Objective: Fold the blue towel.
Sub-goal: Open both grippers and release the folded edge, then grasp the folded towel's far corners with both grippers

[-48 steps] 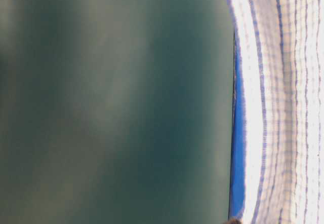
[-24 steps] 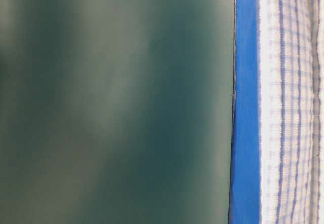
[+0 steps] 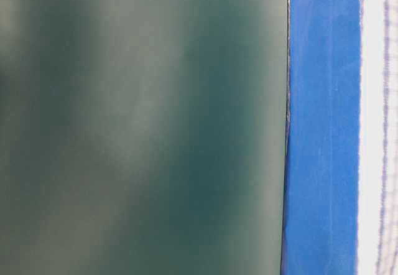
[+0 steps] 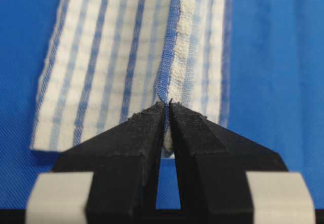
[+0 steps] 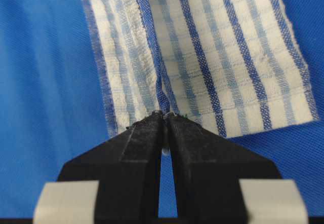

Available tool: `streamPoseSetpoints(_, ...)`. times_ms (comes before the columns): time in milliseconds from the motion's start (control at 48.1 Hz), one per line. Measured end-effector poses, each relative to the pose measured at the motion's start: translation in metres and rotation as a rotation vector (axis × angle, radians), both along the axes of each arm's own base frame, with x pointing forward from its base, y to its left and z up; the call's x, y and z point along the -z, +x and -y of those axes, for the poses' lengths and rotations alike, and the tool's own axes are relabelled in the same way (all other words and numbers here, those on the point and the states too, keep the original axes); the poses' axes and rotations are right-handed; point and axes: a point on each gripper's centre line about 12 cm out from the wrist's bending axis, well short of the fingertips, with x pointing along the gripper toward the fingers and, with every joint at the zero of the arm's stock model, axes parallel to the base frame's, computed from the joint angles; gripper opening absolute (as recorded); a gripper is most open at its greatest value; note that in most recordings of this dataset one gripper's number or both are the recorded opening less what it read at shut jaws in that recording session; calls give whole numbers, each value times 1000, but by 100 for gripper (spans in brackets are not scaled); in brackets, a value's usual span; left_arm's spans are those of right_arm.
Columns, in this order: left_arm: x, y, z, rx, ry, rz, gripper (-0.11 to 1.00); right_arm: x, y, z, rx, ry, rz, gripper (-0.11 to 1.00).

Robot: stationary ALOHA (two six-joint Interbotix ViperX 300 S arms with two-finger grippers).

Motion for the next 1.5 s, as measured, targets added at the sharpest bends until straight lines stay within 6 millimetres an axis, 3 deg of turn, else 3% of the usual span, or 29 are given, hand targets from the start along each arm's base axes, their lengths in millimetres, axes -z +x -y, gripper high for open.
streamPoseSetpoints(104,4,0,0,1,-2,-15,7,2,4,0,3,4,-12,12)
streamPoseSetpoints(229,4,0,1,1,-3,-14,26,1,7,-1,0,4,-9,49)
streamPoseSetpoints(291,2,0,1,3,-1,-8,42,-2,8,-1,0,4,-1,62)
streamPoseSetpoints(374,-3,0,1,7,3,11,60,-6,8,-1,-3,1,11,62)
streamPoseSetpoints(478,-12,0,0,12,16,45,71,-15,6,0,-6,-9,43,58)
streamPoseSetpoints(706,-24,-6,-25,-87,23,92,69,-26,2,29,85,-43,82,58)
streamPoseSetpoints(977,-16,-4,-42,-148,28,58,69,-12,-3,57,166,-77,19,58)
streamPoseSetpoints(1371,34,8,-60,-194,11,-113,69,25,9,76,189,-77,-66,58)
streamPoseSetpoints(1496,42,7,-61,-198,7,-141,69,34,12,78,191,-69,-93,58)
